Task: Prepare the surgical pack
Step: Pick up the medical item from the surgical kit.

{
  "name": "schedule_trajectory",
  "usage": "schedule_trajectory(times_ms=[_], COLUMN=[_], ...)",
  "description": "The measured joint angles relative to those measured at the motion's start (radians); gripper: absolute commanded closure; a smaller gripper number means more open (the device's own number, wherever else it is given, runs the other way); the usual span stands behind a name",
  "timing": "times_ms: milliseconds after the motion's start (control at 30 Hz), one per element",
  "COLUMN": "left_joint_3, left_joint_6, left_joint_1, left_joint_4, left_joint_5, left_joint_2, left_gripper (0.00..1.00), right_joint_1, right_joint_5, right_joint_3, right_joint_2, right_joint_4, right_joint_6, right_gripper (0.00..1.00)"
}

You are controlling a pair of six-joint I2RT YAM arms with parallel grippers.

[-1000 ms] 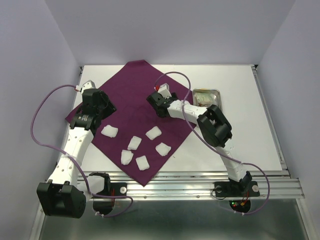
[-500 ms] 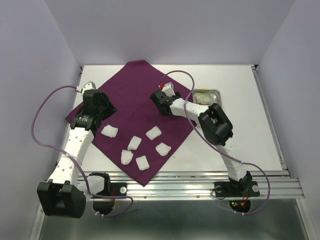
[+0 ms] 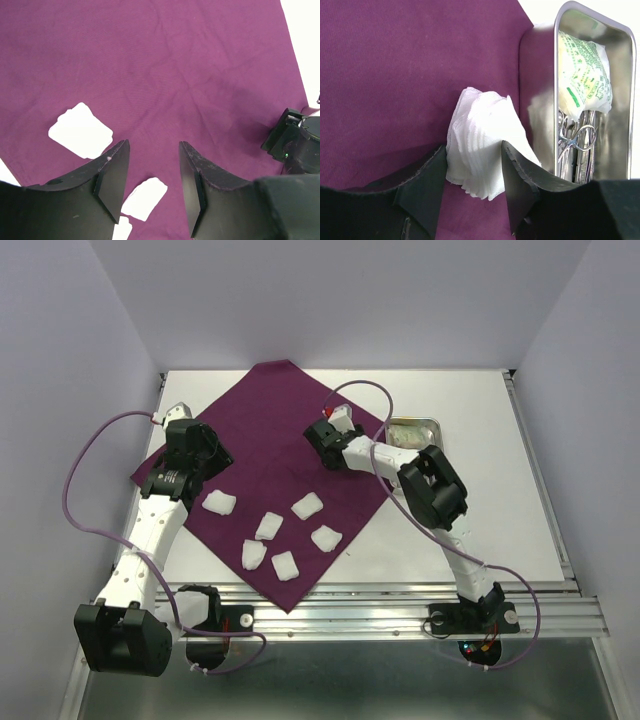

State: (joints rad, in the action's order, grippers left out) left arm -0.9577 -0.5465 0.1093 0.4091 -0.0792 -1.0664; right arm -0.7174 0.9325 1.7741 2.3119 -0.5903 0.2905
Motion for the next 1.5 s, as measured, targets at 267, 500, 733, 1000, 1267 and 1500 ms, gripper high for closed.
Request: schedule_trajectory(times_ms=[267, 500, 733, 1000, 1267, 1500], left_joint_3=[0.000, 0.000, 0.000, 0.000, 0.000, 0.000], left_joint_6=[0.000, 0.000, 0.000, 0.000, 0.000, 0.000], left_joint_1=[0.000, 0.000, 0.000, 0.000, 0.000, 0.000], left_joint_4=[0.000, 0.000, -0.001, -0.002, -0.008, -0.009], left_joint_5=[0.001, 0.003, 0.013, 0.023, 0.031, 0.031], left_joint_2=[0.000, 0.000, 0.000, -0.003, -0.029, -0.032], left_gripper=[0.45, 0.45, 0.45, 0.45, 0.46, 0.46], right_joint_1=[0.008, 0.016, 0.017, 0.018, 0.025, 0.025], right_joint_5=[0.002, 0.005, 0.006, 0.006, 0.018, 0.023], right_joint_3=[-0.006, -0.027, -0.030, -0.049, -0.063, -0.062], right_joint_2=[0.000, 0.000, 0.000, -0.029, -0.126, -0.140], right_joint_4=[0.002, 0.011, 0.018, 0.022, 0.038, 0.067], right_joint_6=[0.005, 0.013, -0.003, -0.040, -0.073, -0.096], right_gripper=[0.58, 0.82, 0.99, 0.99, 0.99, 0.99])
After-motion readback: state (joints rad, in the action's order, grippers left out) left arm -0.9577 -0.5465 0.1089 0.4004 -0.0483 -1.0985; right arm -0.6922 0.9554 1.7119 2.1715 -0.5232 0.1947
